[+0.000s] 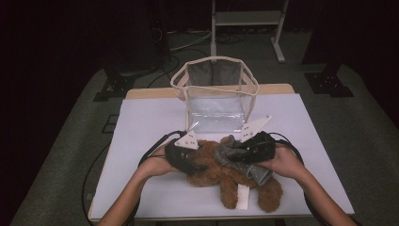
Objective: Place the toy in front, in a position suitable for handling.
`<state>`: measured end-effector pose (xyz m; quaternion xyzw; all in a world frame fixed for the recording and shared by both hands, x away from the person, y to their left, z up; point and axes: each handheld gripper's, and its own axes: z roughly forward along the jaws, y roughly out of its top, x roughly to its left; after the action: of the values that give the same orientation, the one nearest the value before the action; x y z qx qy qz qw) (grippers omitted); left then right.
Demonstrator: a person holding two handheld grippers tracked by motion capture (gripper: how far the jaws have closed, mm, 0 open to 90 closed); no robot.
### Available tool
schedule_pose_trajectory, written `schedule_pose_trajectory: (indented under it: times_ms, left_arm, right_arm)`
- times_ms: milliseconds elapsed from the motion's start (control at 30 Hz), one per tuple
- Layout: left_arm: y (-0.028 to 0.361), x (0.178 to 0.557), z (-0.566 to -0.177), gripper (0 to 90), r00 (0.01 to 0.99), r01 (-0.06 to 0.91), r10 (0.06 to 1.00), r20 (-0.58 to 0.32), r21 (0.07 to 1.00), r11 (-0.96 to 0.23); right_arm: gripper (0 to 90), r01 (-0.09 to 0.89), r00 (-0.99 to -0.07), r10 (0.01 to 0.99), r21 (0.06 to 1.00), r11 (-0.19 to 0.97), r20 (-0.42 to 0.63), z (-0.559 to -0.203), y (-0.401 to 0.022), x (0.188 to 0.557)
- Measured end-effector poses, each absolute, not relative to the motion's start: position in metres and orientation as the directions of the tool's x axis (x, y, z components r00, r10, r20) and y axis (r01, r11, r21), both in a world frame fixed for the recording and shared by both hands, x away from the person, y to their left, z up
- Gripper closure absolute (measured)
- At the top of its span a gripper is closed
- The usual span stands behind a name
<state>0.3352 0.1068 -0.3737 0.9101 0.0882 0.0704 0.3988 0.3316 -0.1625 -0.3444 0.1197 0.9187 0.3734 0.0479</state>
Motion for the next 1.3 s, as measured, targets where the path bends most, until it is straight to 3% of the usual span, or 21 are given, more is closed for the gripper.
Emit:
schedule_pose_trajectory:
  times_ms: [333,600,867,967,1100,1300]
  left_arm:
    - [0.125,0.331,-0.378,27.1,0.972,0.114,0.231,0.054,0.748,-0.654]
    - [0.118,0.332,-0.389,36.7,0.972,0.13,0.233,0.013,0.799,-0.587]
    - [0.098,0.332,-0.386,34.1,0.978,0.092,0.202,0.048,0.774,-0.627]
    - [0.105,0.333,-0.388,28.3,0.975,0.107,0.218,0.039,0.78,-0.617]
    - [0.116,0.331,-0.392,27.9,0.971,0.128,0.238,0.026,0.782,-0.61]
    - [0.116,0.327,-0.401,38.1,0.973,0.119,0.23,0.034,0.776,-0.619]
  right_arm:
    - [74.4,0.244,-0.949,0.312,0.722,0.647,0.041,-0.352,-0.194,0.339]
    - [74.4,0.195,-0.958,0.286,0.69,0.697,-0.018,-0.336,-0.174,0.339]
    - [74.4,0.144,-0.973,0.229,0.693,0.706,-0.032,-0.332,-0.139,0.34]
    - [74.5,0.157,-0.969,0.244,0.678,0.718,-0.034,-0.336,-0.144,0.342]
    - [74.6,0.198,-0.961,0.275,0.681,0.705,-0.005,-0.344,-0.16,0.346]
    - [74.6,0.166,-0.968,0.248,0.676,0.718,-0.025,-0.338,-0.15,0.339]
